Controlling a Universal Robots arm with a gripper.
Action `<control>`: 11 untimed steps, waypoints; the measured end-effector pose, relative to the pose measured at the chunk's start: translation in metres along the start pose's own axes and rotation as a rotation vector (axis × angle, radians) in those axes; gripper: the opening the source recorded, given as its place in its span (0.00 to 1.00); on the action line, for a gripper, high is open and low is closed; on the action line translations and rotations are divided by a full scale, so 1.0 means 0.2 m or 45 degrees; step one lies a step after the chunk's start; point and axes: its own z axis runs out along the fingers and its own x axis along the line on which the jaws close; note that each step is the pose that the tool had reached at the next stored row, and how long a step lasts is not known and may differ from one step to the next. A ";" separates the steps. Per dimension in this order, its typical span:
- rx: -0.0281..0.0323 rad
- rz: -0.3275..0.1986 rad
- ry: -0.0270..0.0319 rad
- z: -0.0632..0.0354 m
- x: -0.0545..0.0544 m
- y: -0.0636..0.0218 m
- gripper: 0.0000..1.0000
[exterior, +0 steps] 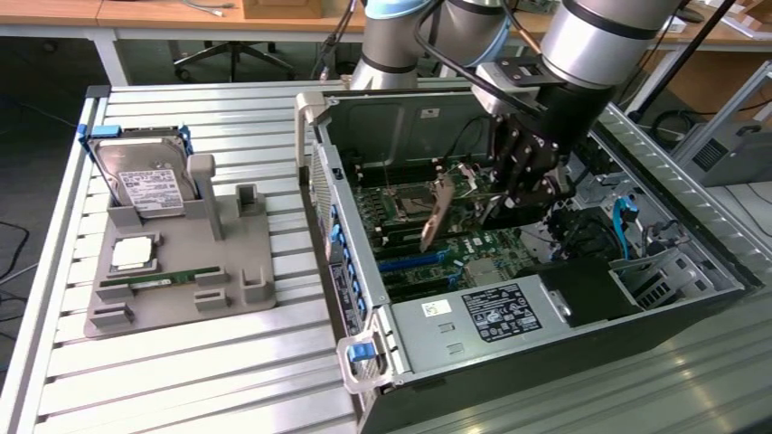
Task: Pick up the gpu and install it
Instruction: 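Insert the gpu into the slot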
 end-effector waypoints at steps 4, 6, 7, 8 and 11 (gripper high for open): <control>0.0000 0.000 0.0001 0.001 0.00 0.010 0.27; 0.0000 0.000 0.0001 0.001 0.00 0.015 0.27; 0.0000 0.000 0.0001 0.001 0.00 0.016 0.27; 0.0000 0.000 0.0001 0.002 0.00 0.018 0.27; 0.0000 0.000 0.0000 0.002 0.00 0.022 0.27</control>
